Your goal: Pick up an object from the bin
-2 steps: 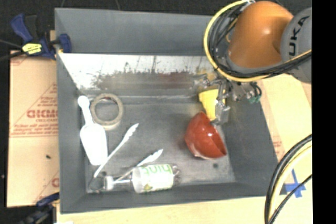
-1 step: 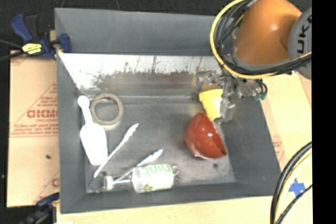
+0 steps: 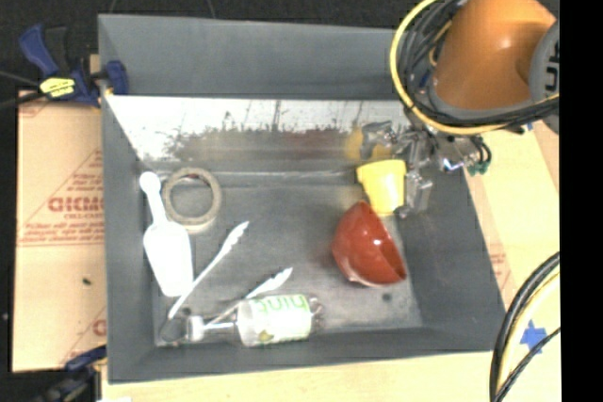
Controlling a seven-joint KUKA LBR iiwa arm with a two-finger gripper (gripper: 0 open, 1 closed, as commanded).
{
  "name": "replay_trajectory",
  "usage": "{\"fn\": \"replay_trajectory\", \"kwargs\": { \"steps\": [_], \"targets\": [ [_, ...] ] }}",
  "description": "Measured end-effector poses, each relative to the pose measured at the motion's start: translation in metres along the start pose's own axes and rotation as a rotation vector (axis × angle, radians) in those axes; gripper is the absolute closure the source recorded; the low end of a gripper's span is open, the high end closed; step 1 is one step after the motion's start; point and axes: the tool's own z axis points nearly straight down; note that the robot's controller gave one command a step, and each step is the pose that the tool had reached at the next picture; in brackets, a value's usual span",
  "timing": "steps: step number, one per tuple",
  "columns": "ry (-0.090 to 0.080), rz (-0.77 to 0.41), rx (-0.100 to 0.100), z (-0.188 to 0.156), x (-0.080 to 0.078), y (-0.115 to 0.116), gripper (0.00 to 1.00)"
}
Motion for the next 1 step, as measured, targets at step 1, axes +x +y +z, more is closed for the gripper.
{"fn": "replay_trajectory", "kwargs": {
  "steps": [1],
  "targets": [
    [-0.001, -0.025, 0.0, 0.0068, 0.0035, -0.0074, 0.0]
  ]
}}
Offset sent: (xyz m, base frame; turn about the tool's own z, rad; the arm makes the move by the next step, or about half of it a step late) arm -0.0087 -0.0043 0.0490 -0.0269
